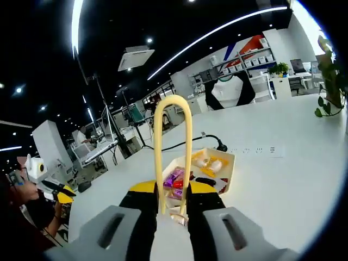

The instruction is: Place the target food into the container with the food tongs after gripping and lifting it, then release it inside without dropping or visibly crushing the food.

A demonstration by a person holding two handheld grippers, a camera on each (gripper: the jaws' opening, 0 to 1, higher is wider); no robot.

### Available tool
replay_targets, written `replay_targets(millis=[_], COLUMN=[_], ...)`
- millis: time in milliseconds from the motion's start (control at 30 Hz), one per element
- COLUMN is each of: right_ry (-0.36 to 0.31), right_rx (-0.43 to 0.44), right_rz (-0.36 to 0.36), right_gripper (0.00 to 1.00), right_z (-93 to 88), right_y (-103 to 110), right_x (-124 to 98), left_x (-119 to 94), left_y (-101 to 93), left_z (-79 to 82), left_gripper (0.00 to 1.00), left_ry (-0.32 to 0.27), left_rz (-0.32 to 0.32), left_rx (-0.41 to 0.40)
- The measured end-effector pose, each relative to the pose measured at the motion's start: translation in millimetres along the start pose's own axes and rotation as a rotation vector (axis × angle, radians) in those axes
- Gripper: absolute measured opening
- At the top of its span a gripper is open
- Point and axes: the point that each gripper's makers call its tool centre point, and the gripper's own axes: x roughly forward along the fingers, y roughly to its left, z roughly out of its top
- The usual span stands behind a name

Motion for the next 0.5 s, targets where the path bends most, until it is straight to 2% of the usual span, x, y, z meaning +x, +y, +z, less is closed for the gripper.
replay_targets(millis=[67,100,167,233,300,333,367,433,467,500], right_ry=[-0.006,-0.008,-0.015,0.031,0.055,0.072,0.066,0.071,0.048,0.057], right_rx=[-0.024,-0.069,-0.070,-0.195,-0.178,-0.131,-0.129,-0.110,-0.112,-0.104], right_rz=[-0.004,-0.012,-0.005,0.008,-0.018,-0.037,-0.062,-0.077,-0.091,-0.074], right_gripper=[0.15,0.15,0.16,0.18,0.20,0.21,0.21,0.22,0.22,0.22], right_z=[8.9,15.0,16.4,4.7,-5.1,-16.5,-18.4,-35.0,-39.3,-44.2], right_y=[-0.7,-3.9,-3.8,-3.8,-5.9,-6.3,-9.9,-7.5,-6.1,-2.6], right_x=[2.4,6.1,8.7,12.1,13.9,15.6,16.0,19.8,22.1,25.2], left_x=[0.5,0.5,0.3,-1.0,-1.9,-2.7,-2.8,-2.1,-0.9,0.0], left_y=[-0.5,-0.4,-0.2,1.0,1.9,2.8,3.0,4.0,3.6,3.1], left_z=[1.2,1.0,0.1,-3.6,-5.7,-8.1,-8.6,-10.8,-11.0,-11.0], left_gripper=[0.17,0.17,0.17,0.17,0.17,0.17,0.17,0.17,0.17,0.17], left_ry=[-0.004,-0.004,-0.004,0.002,0.006,0.010,0.012,0.015,0.015,0.016], left_rz=[-0.002,-0.001,0.001,0.006,0.009,0.012,0.013,0.016,0.014,0.013], left_rx=[0.000,-0.001,-0.004,-0.010,-0.013,-0.017,-0.018,-0.026,-0.029,-0.030])
